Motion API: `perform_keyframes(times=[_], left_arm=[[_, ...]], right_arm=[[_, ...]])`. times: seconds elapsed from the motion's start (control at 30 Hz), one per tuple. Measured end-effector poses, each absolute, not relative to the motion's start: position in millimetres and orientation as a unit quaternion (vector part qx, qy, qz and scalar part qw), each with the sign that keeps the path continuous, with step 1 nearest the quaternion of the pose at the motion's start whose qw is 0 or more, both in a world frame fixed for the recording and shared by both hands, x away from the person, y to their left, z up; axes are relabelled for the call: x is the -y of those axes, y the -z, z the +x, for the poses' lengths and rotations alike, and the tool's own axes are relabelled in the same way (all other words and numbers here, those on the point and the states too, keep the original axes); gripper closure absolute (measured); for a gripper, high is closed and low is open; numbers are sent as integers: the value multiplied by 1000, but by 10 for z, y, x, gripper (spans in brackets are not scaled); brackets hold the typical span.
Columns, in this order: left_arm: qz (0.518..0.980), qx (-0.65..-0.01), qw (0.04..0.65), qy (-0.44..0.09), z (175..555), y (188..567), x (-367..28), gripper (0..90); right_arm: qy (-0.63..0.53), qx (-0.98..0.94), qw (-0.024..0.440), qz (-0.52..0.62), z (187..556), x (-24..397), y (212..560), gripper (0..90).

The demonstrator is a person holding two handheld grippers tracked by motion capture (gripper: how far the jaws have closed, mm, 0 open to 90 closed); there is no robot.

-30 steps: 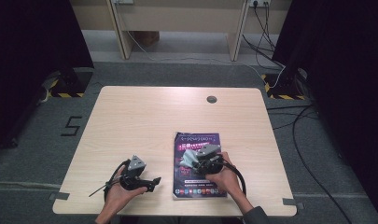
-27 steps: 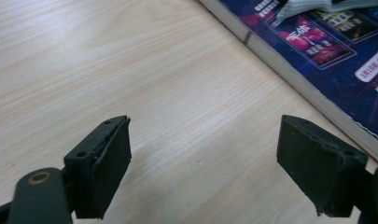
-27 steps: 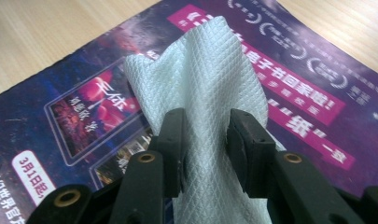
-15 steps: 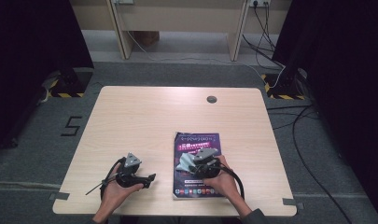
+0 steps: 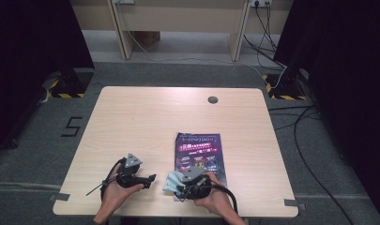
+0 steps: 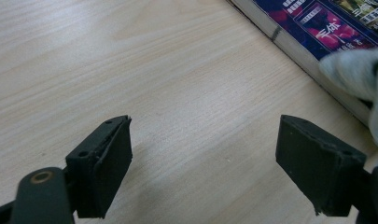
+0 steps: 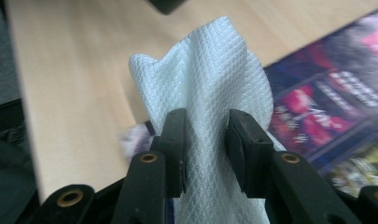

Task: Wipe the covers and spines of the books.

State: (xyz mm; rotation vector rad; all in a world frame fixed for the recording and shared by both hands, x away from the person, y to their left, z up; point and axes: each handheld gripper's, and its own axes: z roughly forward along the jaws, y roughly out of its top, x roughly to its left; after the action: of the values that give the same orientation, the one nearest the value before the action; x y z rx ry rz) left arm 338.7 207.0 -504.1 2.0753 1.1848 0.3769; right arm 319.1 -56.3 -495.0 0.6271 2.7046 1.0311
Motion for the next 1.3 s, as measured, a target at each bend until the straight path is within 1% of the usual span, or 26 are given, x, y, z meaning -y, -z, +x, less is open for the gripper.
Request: perform_keyframes(times=[0.2,0.43,0.67,0.93,1.1,1.3], left_arm=[[803,-458,353,-146,3386,5044,-2063,181],[805,-456,352,-144,3381,5048,-2053,181],[804,-456,355,-141,3377,5049,-2044,181],[806,-452,355,-143,3375,5050,-2030,181],[806,-452,355,-142,3375,5052,-2026,181],[806,-452,355,-141,3371,5054,-2019,181]], right_arm=[[-347,-915,85,187,3037,497,4947,684],[-350,-912,67,201,3102,564,4942,675],[-342,-903,80,248,3285,895,4940,673],[-337,-884,107,307,3360,1369,4938,673],[-336,-877,114,325,3331,1550,4938,673],[-335,-880,112,319,3218,1603,4934,675]])
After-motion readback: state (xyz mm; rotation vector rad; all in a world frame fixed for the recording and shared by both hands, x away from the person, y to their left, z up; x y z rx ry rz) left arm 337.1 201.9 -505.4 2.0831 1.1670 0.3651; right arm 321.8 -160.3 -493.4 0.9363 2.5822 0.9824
